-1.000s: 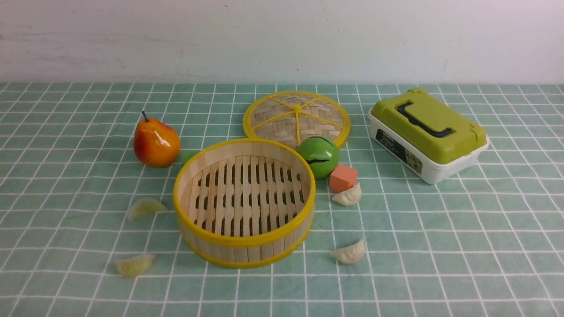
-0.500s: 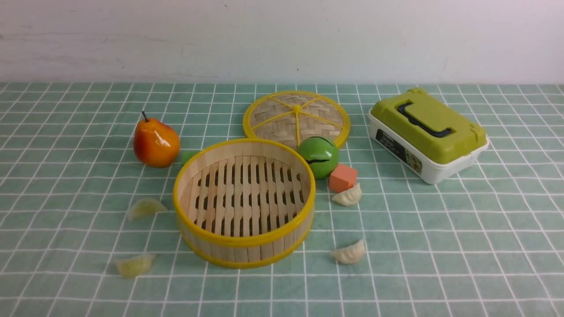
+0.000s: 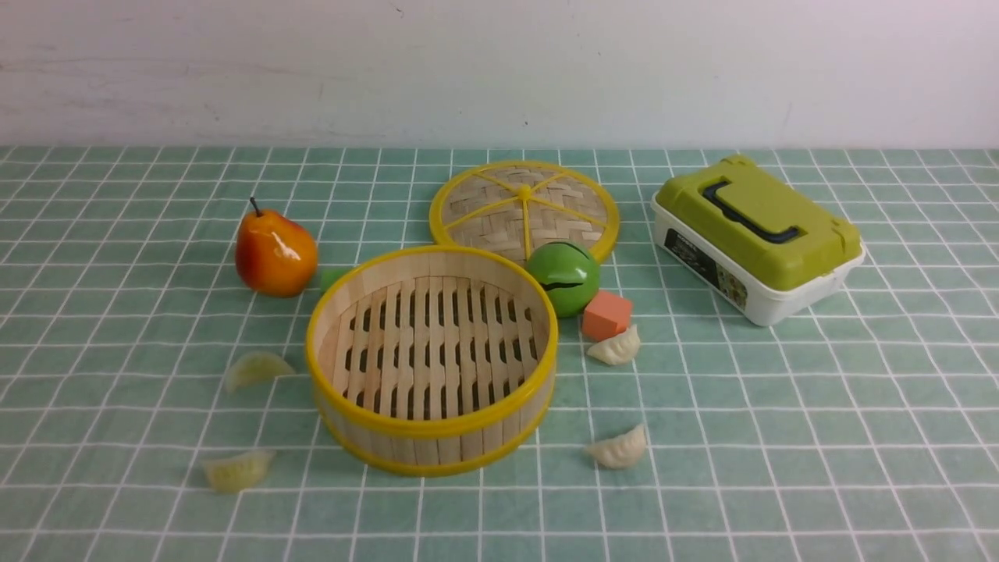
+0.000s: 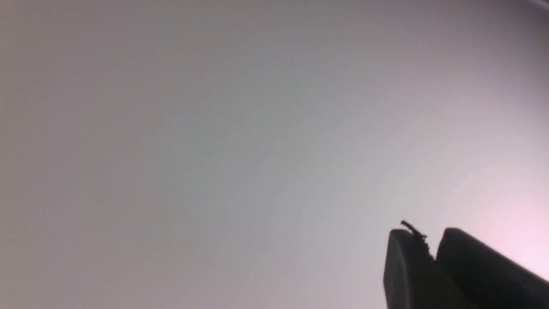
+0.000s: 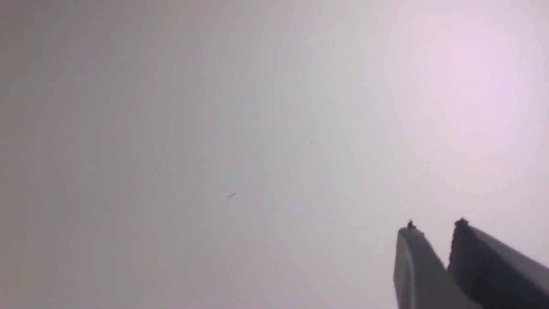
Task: Put the dumplings into the steamer on the table with the blue tablecloth.
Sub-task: 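Reach for and grasp a dumpling on the table with the left gripper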
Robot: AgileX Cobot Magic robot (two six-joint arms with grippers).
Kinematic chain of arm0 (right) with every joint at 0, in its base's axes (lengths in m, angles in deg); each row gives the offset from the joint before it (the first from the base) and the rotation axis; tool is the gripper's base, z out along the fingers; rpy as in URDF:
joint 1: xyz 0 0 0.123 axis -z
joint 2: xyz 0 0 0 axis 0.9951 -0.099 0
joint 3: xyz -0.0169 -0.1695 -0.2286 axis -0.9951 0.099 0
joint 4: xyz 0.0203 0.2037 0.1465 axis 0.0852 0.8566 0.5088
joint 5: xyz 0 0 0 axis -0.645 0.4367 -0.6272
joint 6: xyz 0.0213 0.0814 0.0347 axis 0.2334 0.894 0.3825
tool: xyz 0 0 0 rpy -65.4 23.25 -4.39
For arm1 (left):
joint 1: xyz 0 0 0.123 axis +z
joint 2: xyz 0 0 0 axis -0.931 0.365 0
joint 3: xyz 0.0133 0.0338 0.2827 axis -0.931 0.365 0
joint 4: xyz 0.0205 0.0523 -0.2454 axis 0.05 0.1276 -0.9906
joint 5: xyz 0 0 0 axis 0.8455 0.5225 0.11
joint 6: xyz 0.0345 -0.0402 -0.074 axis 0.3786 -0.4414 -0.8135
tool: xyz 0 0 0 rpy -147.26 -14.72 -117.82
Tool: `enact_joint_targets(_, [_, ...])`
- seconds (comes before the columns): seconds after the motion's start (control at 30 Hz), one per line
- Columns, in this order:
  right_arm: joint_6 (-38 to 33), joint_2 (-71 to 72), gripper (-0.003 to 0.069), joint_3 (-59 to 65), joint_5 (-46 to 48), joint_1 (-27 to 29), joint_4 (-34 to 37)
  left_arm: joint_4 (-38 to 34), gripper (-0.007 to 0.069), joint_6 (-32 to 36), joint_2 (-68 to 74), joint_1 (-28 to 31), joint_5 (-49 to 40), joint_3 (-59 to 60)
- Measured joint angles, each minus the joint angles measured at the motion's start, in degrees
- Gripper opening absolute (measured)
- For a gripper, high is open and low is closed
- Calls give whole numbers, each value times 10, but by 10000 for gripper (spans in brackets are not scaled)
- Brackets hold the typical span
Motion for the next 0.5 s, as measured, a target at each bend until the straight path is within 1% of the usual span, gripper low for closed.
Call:
enact_joint_targets(0.07, [0,-26,12,-40,49,0,0,-1,7,25,50,0,-84,-64])
enact_joint_targets(0.1, [0,-45,-8,-59,79,0,0,-1,-15,30,75,0,-116,-90])
enact_joint_targets(0.13, [-4,-67,-16,-75,110,0,0,-1,-14,32,115,0,-160,-111])
enact_joint_targets(0.2, [-17,-111,-17,-96,176,0,-3,-1,-14,30,189,0,-217,-140])
enact_joint_targets(0.37, [-49,-230,-15,-111,315,0,-19,-18,-14,-8,357,0,-359,-200])
enact_joint_targets(0.4, [-50,-265,-15,-116,366,0,-12,-24,-14,-12,398,0,-408,-223])
enact_joint_targets(0.43, [-50,-287,-15,-124,406,0,0,-26,-14,-13,430,0,-436,-240])
enact_joint_targets(0.5, [-57,-311,-15,-137,459,0,24,-30,-14,-7,474,0,-494,-276])
